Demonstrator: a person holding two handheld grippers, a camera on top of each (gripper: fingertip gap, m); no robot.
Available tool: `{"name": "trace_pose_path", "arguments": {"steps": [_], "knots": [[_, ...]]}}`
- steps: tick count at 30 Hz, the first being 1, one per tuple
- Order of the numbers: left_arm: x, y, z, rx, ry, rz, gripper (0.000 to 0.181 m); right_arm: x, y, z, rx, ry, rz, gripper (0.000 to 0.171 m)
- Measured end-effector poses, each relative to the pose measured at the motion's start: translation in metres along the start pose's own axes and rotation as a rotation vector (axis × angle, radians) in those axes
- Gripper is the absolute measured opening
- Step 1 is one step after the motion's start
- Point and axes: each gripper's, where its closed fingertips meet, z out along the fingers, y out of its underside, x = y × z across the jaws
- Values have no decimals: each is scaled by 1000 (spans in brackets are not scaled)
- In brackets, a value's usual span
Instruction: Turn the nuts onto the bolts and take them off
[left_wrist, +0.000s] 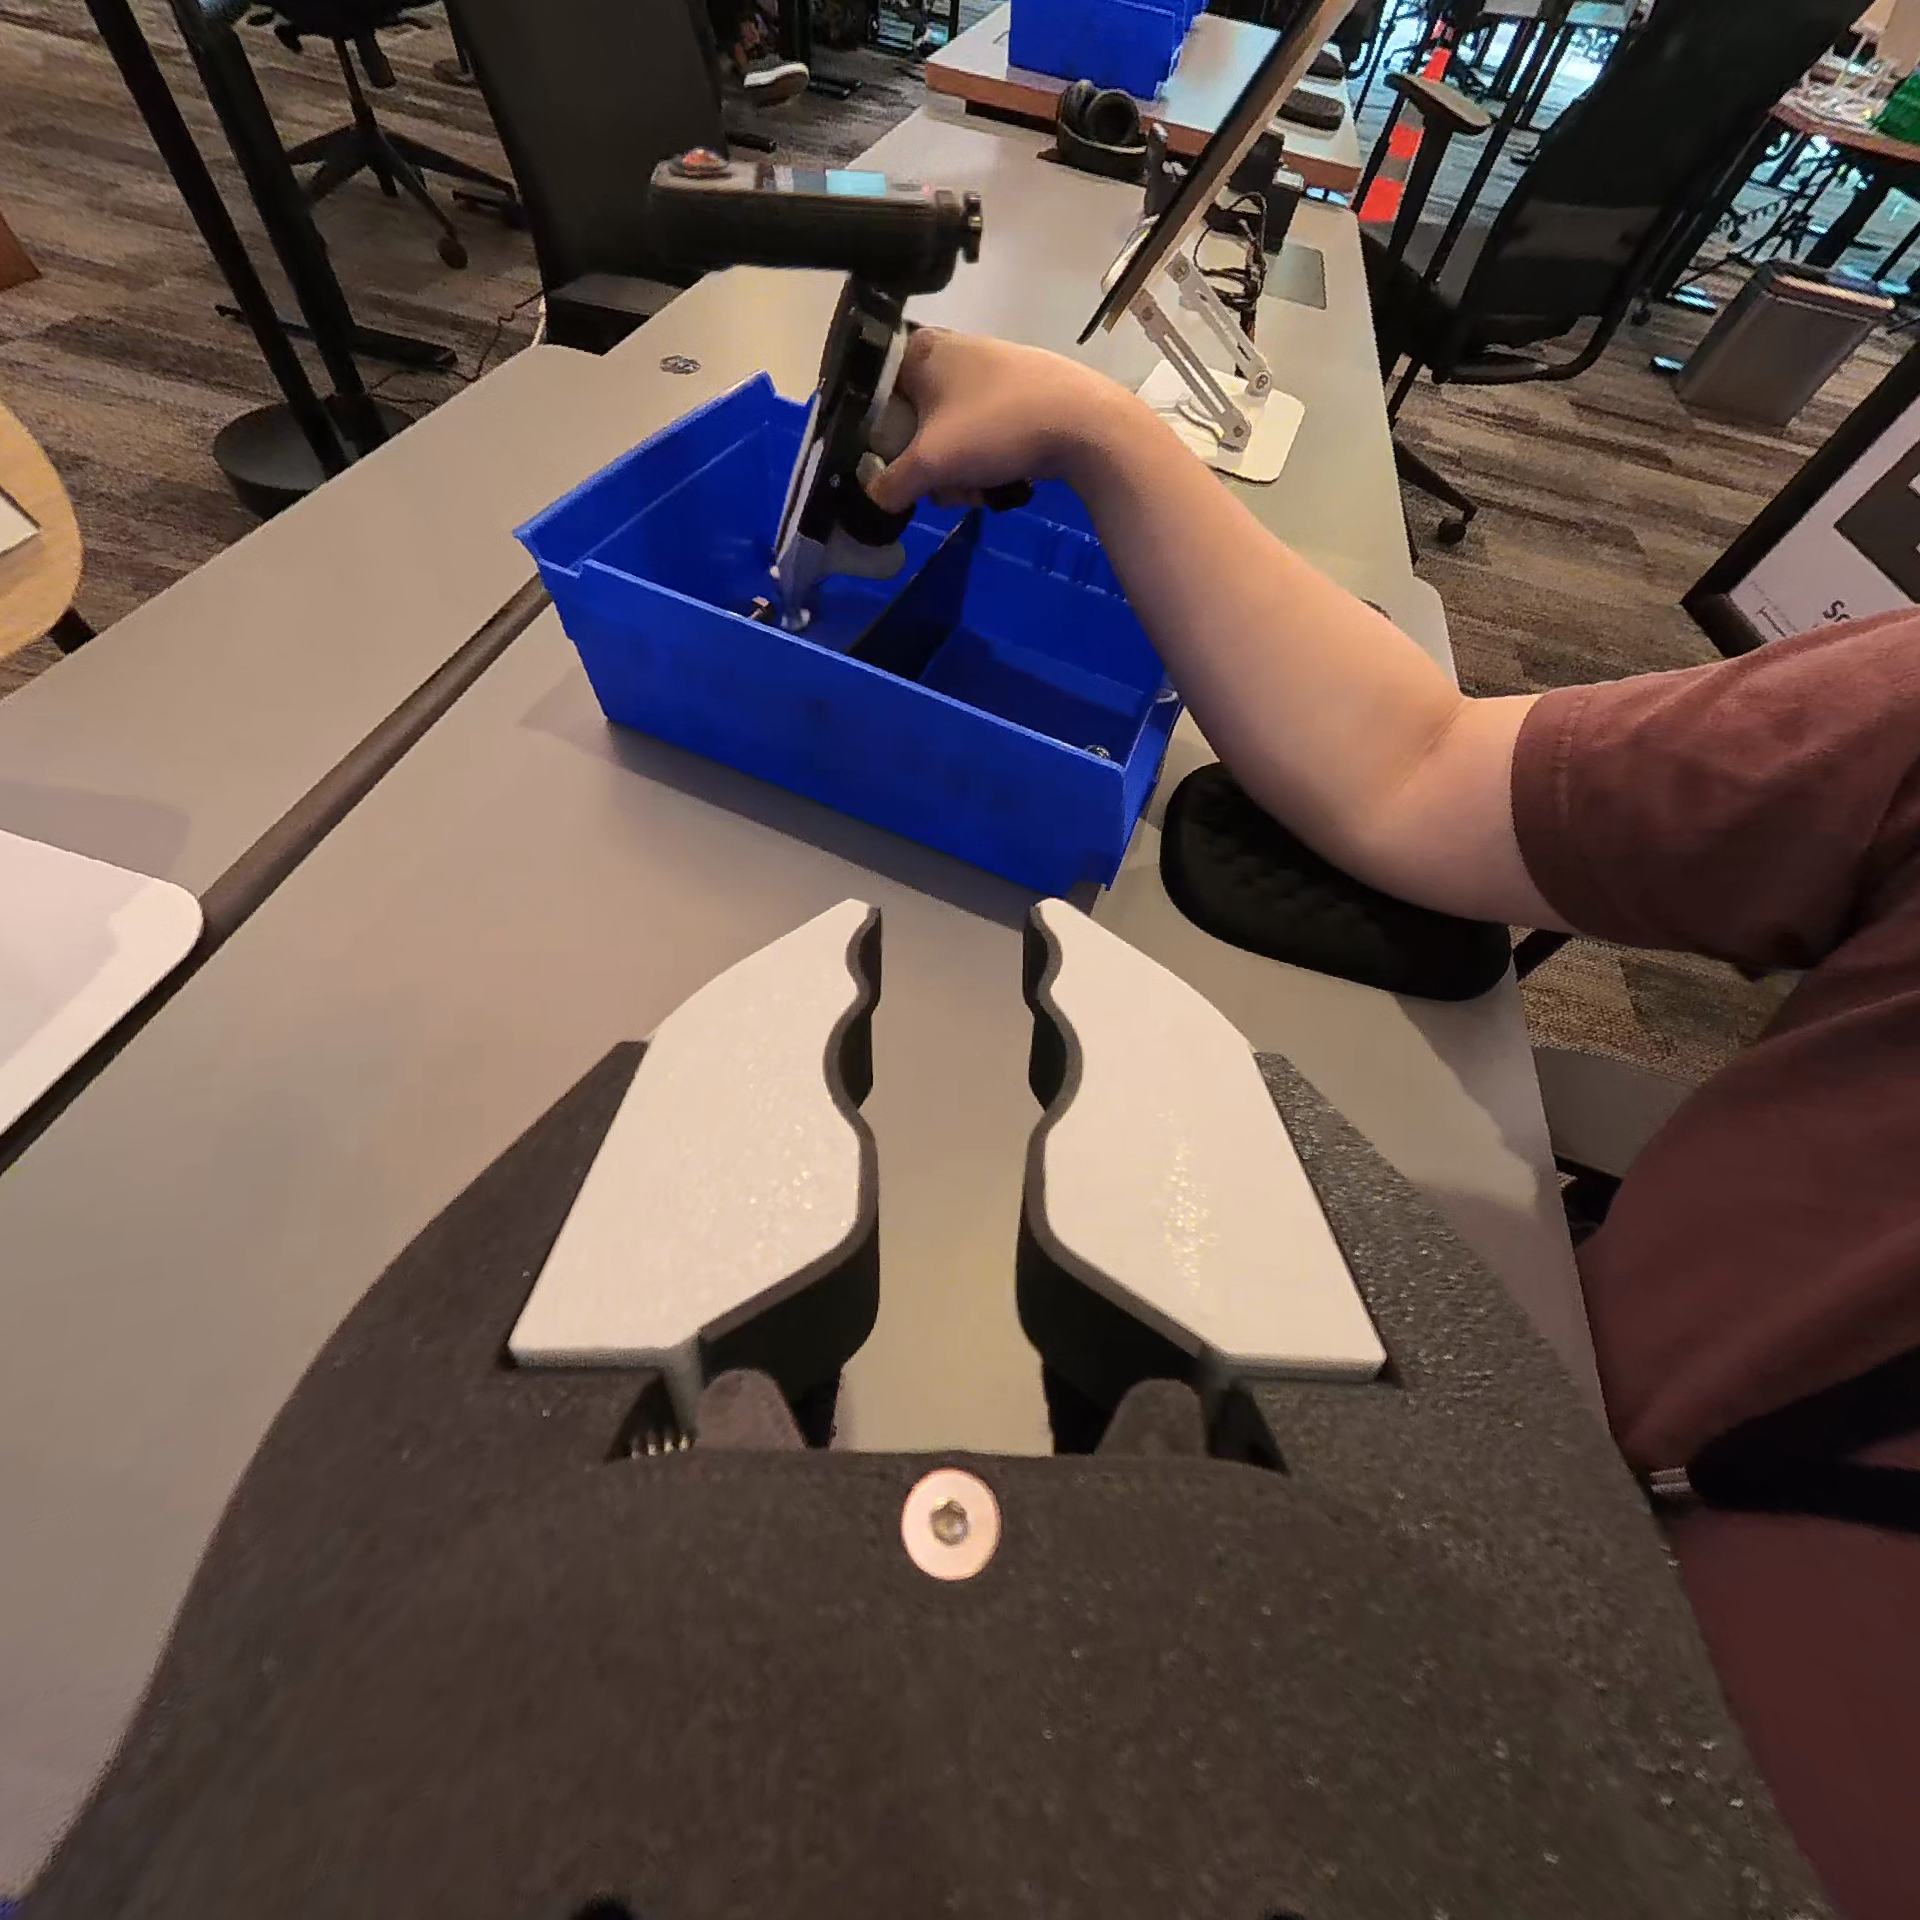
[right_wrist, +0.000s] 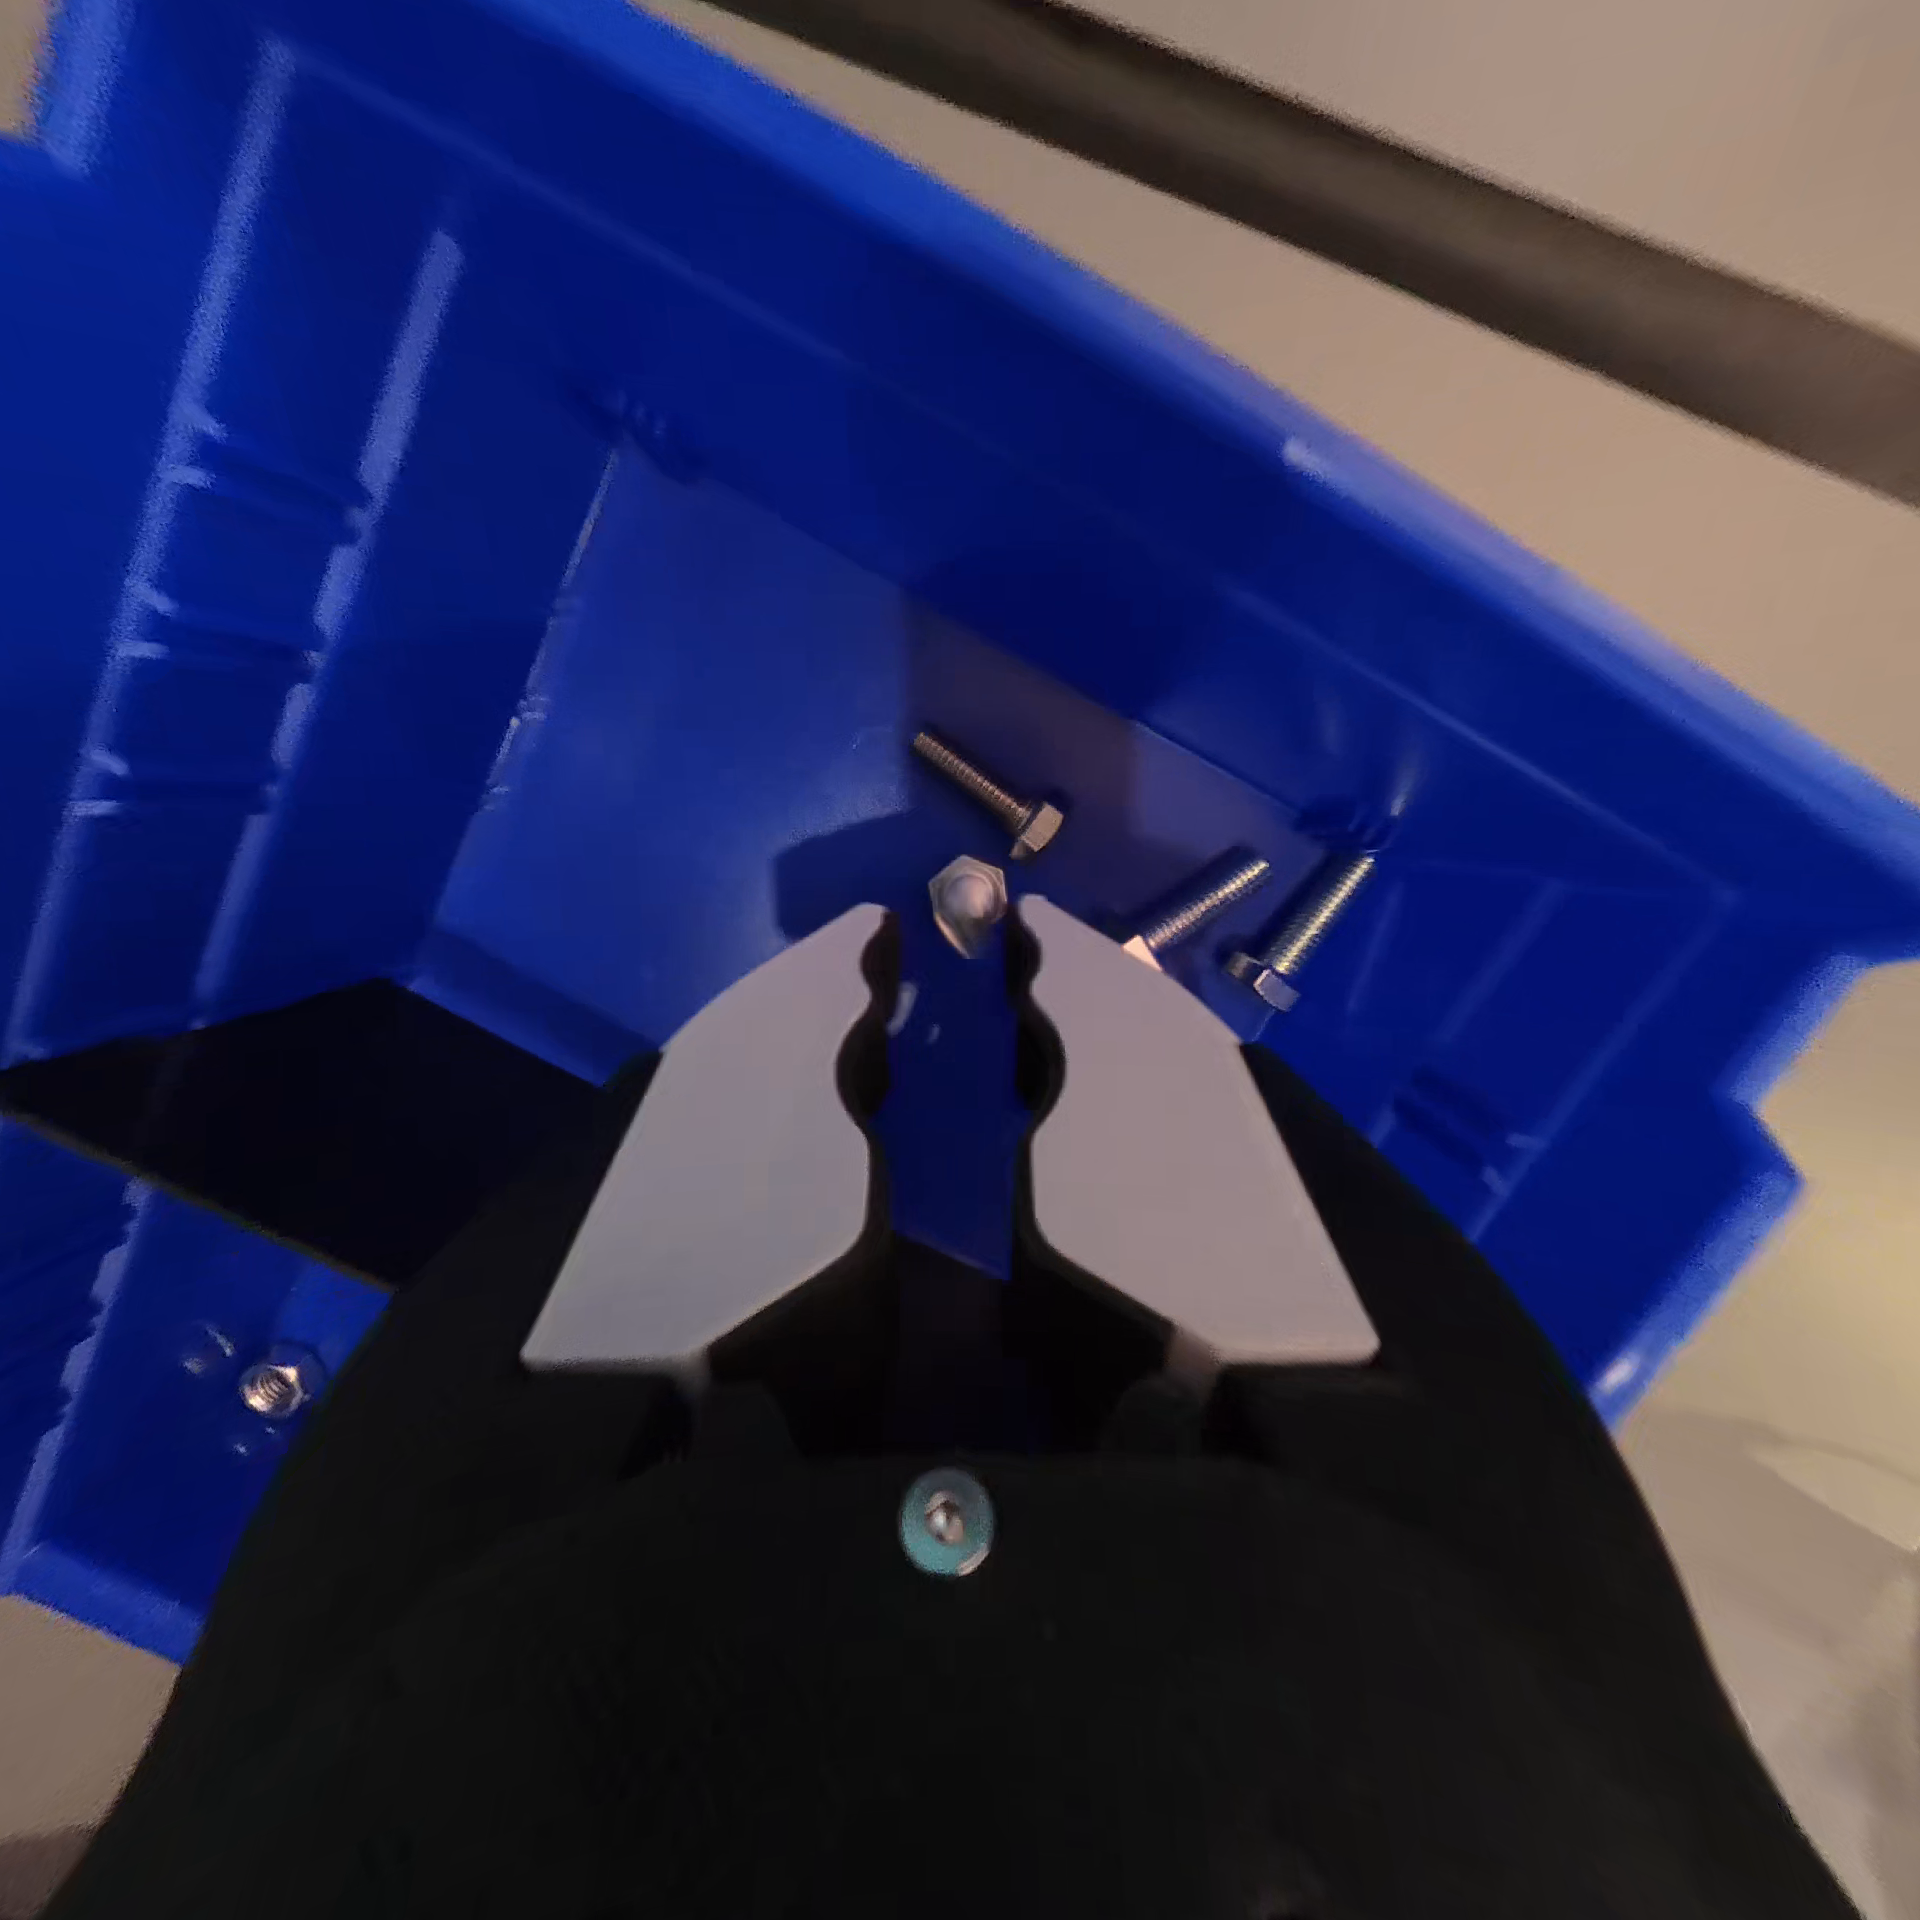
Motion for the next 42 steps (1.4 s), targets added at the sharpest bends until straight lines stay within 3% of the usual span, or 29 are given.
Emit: {"name": "trace_pose_path", "arguments": {"steps": [5,9,15,17,23,26,29,35,42], "knots": [[-18,-6,-25,11,-97,-5,33,20,-6,-63,199,69,21,36],[-57,-3,-76,-37,-330,-2,38,52,28,-108,277,128,140,48],[-150,63,-215,-311,-947,-131,44,60,83,-83,86,-31,327,49],[-166,95,-253,-384,-1044,-257,48,55,90,-73,21,-62,345,50],[-173,167,-292,-410,-954,-655,56,50,90,-73,-24,-31,386,40],[-175,174,-300,-359,-945,-710,54,48,93,-87,-10,-5,386,41],[-172,189,-305,-406,-948,-767,54,39,101,-93,-16,-35,367,46],[-177,222,-313,-500,-974,-870,54,32,126,-65,-197,-96,362,45],[-177,247,-312,-558,-957,-958,50,28,126,-50,-236,-156,373,38]]}}
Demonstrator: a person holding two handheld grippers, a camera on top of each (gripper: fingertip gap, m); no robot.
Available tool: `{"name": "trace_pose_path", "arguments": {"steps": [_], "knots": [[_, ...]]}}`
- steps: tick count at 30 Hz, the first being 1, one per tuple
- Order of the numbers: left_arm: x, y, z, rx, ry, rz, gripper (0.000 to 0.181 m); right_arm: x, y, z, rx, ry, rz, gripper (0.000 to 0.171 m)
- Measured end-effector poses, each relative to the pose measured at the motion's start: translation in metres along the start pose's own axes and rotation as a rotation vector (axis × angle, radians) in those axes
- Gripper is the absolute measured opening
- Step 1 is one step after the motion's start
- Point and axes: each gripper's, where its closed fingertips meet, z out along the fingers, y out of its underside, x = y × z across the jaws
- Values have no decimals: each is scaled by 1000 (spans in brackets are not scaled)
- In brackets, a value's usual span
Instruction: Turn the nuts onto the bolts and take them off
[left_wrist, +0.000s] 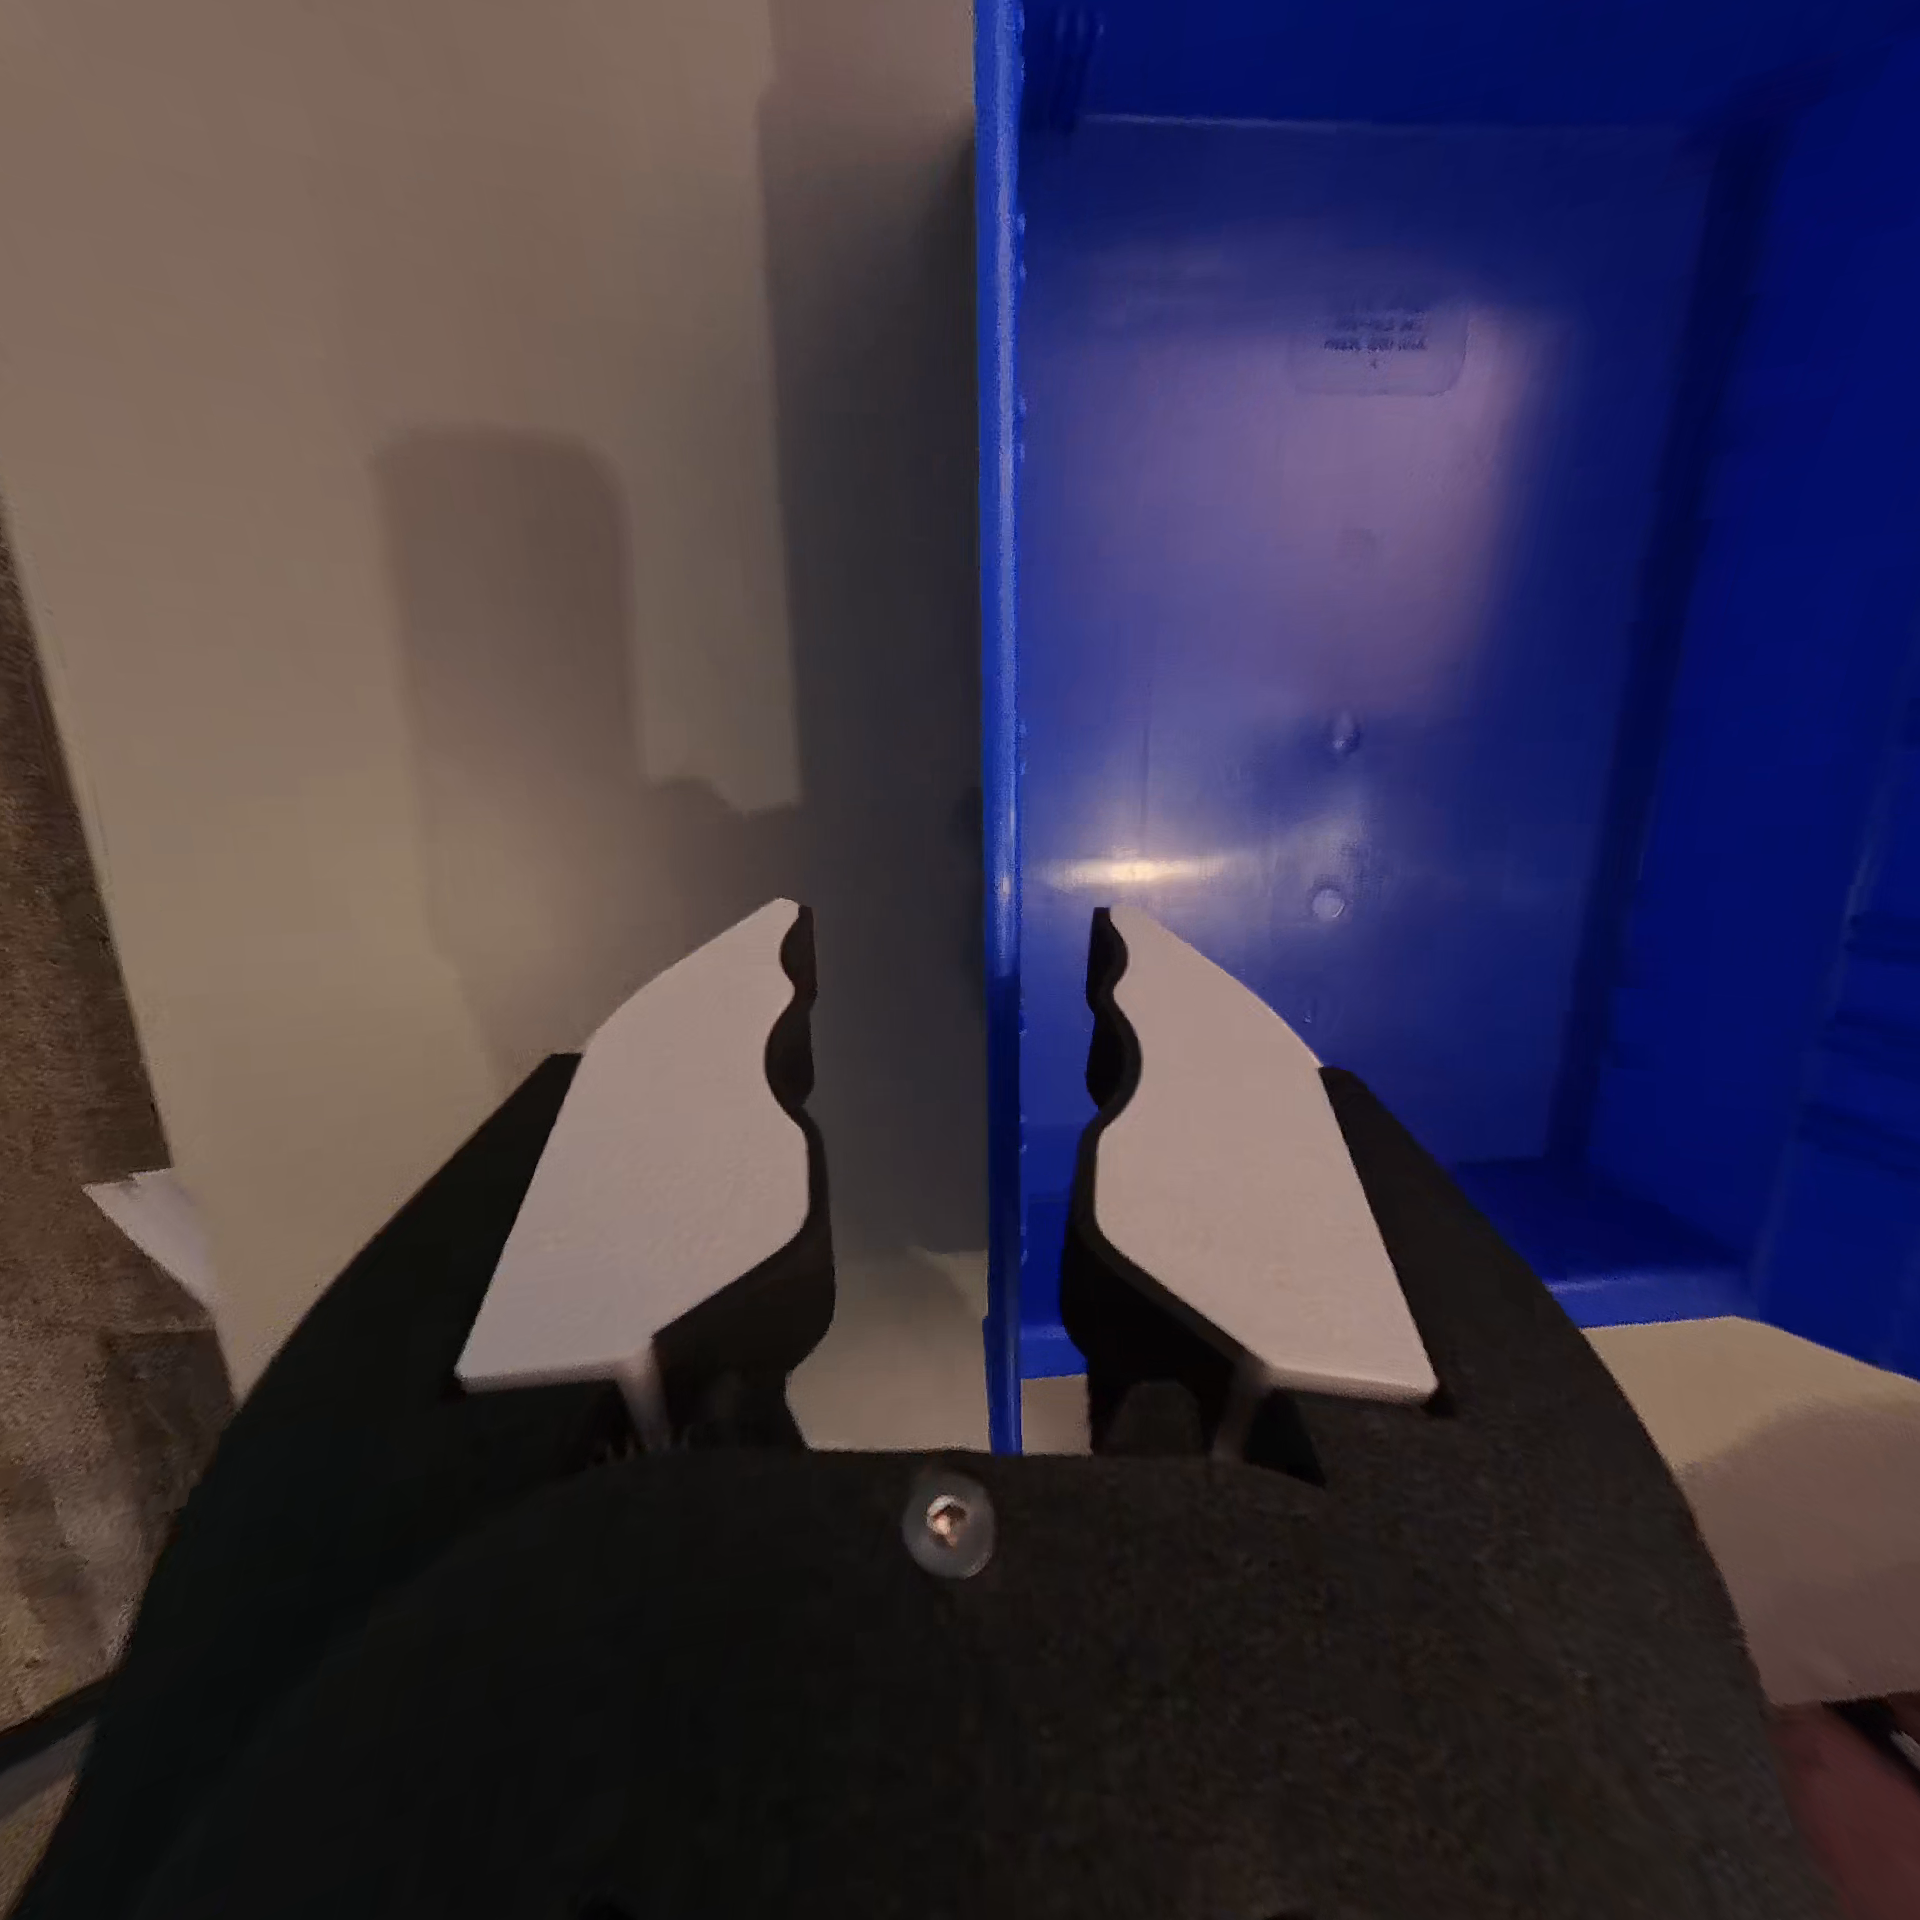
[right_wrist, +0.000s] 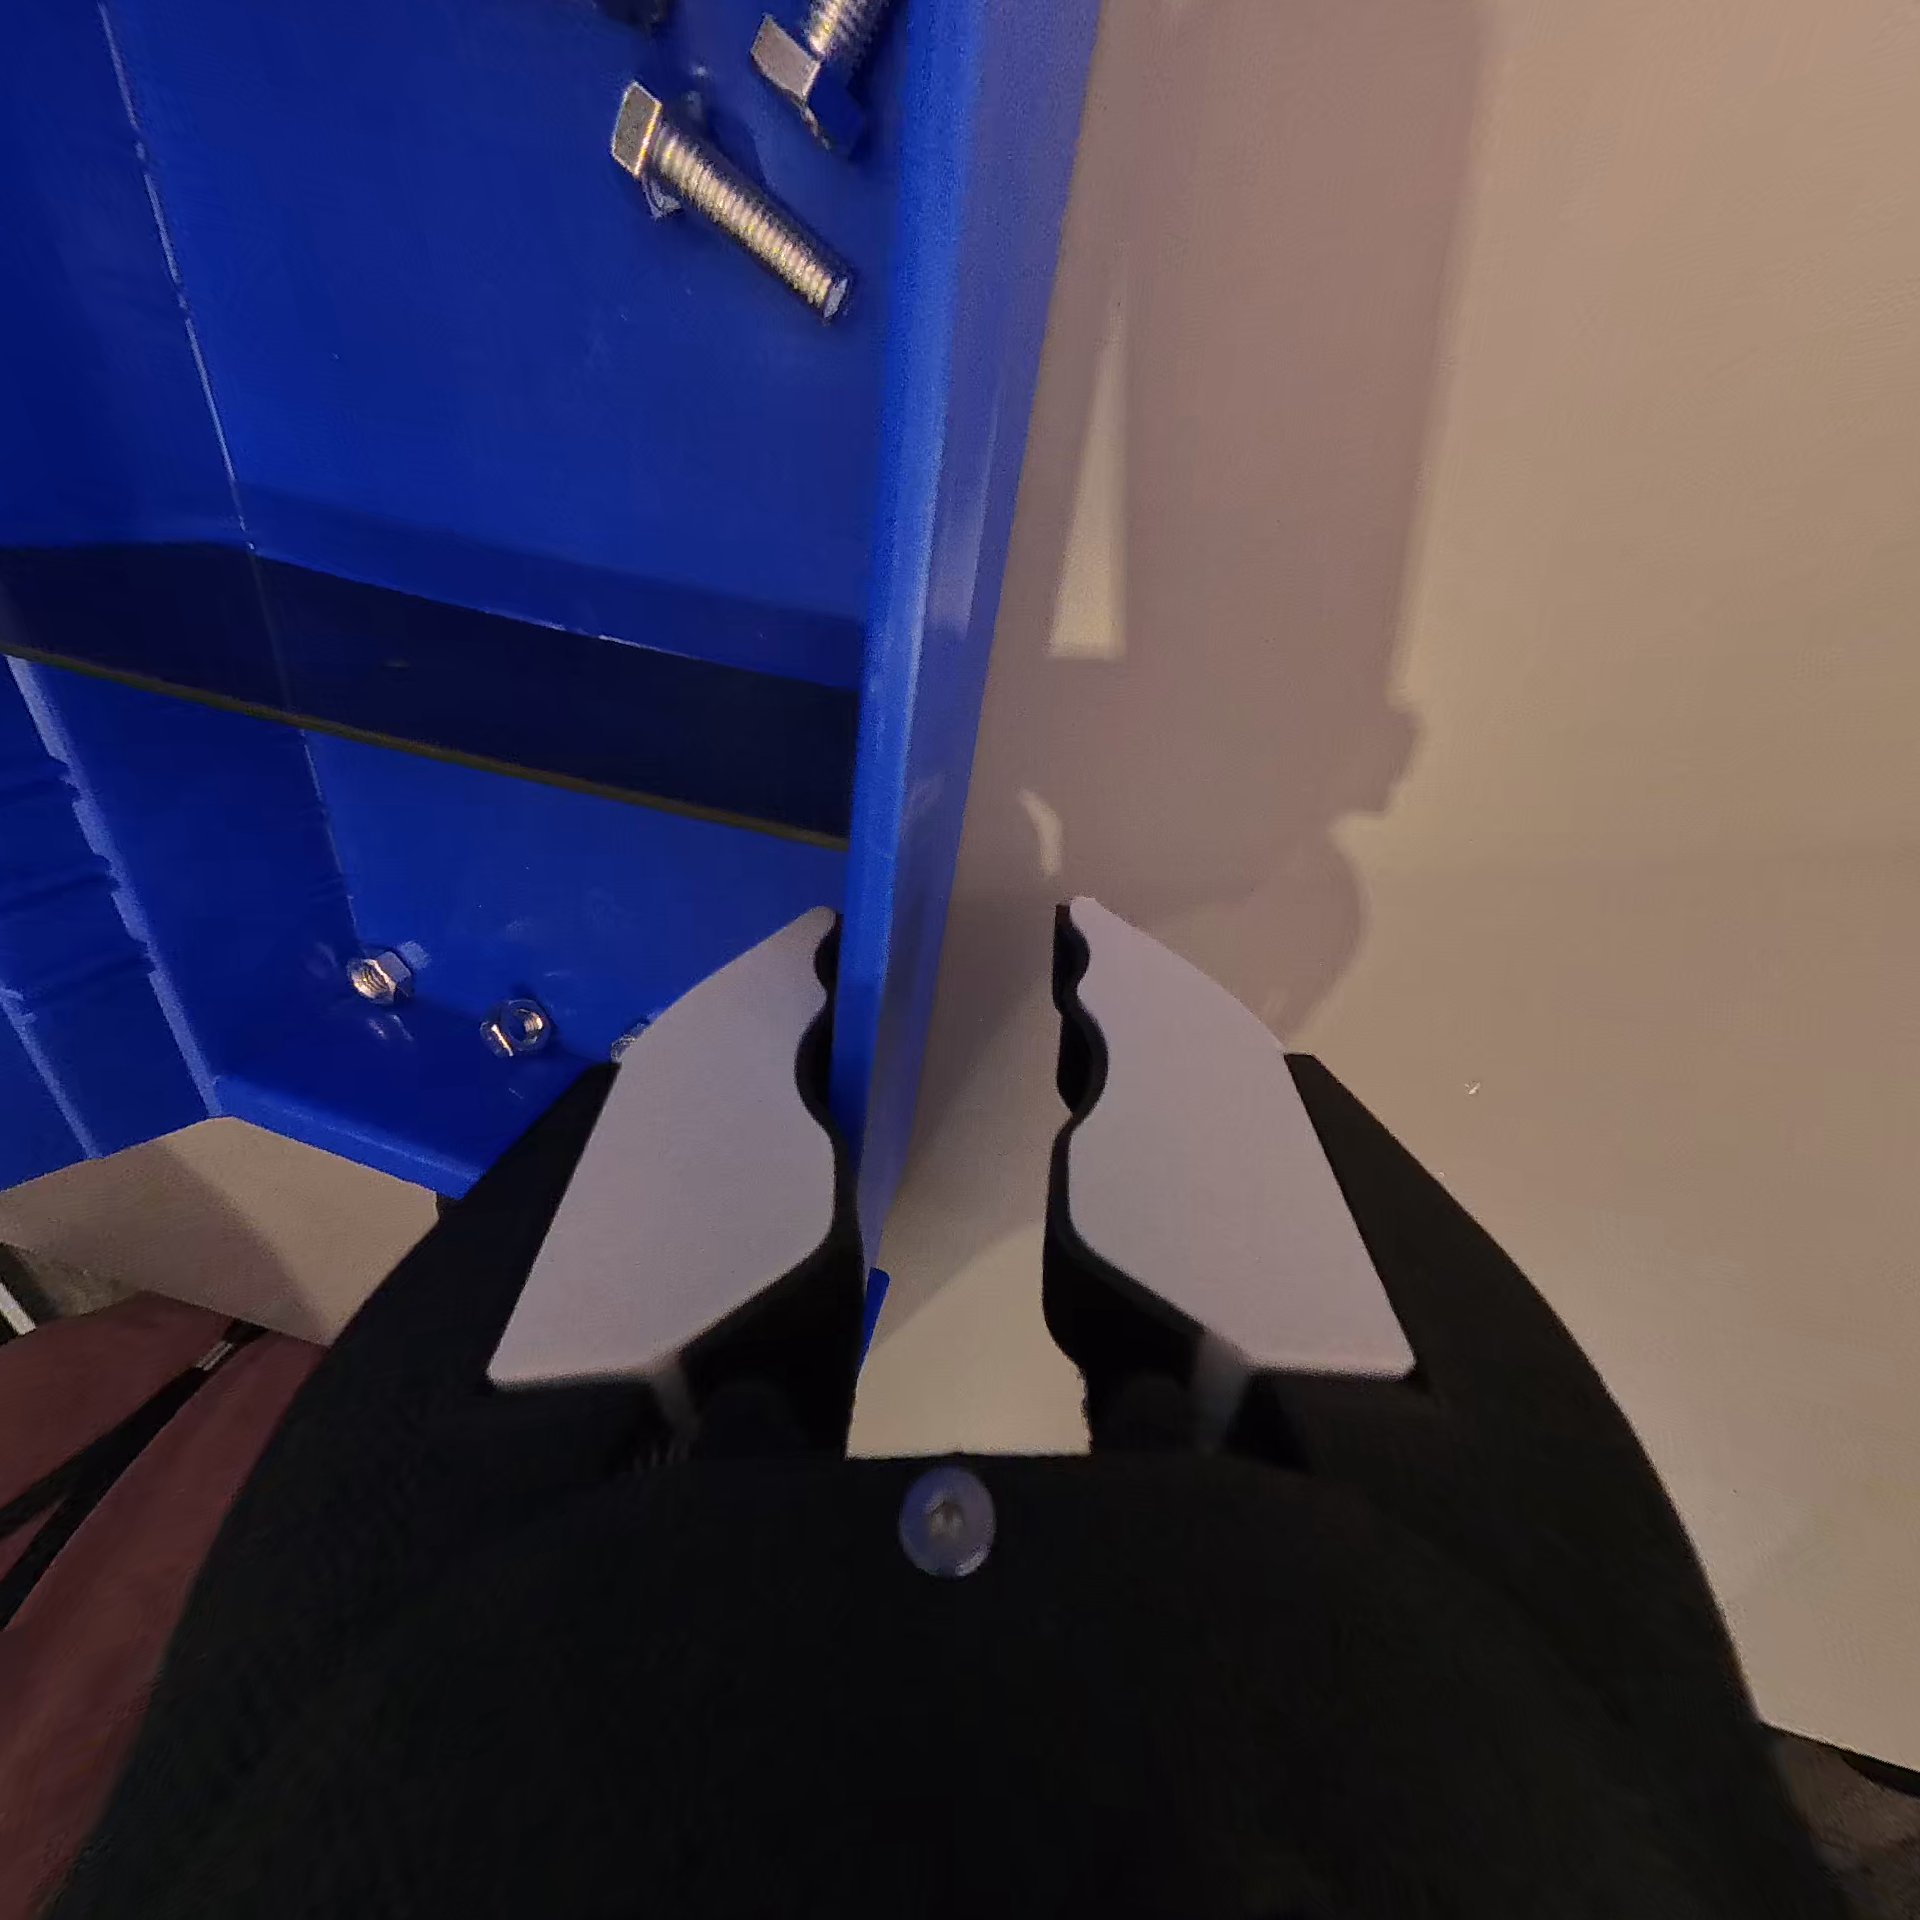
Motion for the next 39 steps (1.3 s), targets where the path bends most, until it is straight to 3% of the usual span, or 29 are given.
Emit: {"name": "trace_pose_path", "arguments": {"steps": [5,9,11,33,39], "knots": [[-4,21,24,-157,-36,-4,39,-8,6,6,-77,16,-36,11],[13,27,33,-212,67,-13,6,-7,7,6,-96,40,-40,8],[14,28,34,-226,44,5,4,-7,7,6,-93,36,-32,8],[172,28,49,-261,153,361,16,-11,22,25,-124,151,79,5],[239,31,52,-215,272,478,40,-31,21,31,-112,146,110,5]]}}
